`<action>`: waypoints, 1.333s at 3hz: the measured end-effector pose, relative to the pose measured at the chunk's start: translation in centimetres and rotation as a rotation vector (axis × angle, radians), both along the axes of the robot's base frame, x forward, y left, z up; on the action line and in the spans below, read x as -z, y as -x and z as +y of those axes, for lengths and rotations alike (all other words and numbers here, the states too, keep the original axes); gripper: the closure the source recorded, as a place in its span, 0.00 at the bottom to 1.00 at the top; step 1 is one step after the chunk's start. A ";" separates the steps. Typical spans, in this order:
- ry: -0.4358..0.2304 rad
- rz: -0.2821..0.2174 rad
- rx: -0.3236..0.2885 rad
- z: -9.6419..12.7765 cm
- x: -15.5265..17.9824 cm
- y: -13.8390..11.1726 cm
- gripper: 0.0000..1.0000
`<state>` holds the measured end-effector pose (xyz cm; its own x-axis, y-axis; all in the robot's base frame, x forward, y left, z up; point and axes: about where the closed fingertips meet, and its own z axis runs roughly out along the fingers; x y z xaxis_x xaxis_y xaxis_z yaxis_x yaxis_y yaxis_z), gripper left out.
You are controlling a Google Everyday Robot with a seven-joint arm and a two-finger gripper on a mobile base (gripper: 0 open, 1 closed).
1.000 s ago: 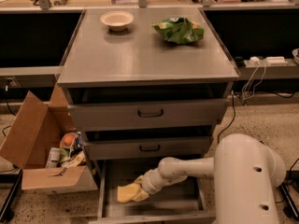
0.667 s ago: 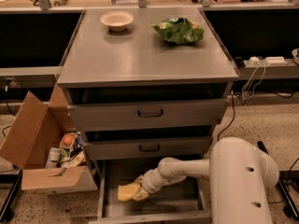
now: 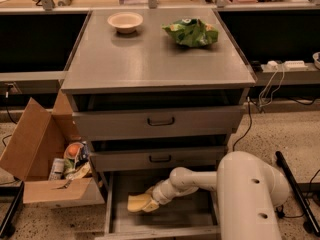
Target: Place sponge into bottom drawer
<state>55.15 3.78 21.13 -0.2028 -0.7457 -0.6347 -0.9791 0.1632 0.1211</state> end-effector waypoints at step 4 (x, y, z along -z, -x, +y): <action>-0.029 0.012 -0.007 0.2 0.7 0.3 0.00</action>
Offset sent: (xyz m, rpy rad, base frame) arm 0.0029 -0.0004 -0.0016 -0.0001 0.0010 -0.0057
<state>54.84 3.97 20.40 -0.2054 -0.7287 -0.6533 -0.9787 0.1528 0.1373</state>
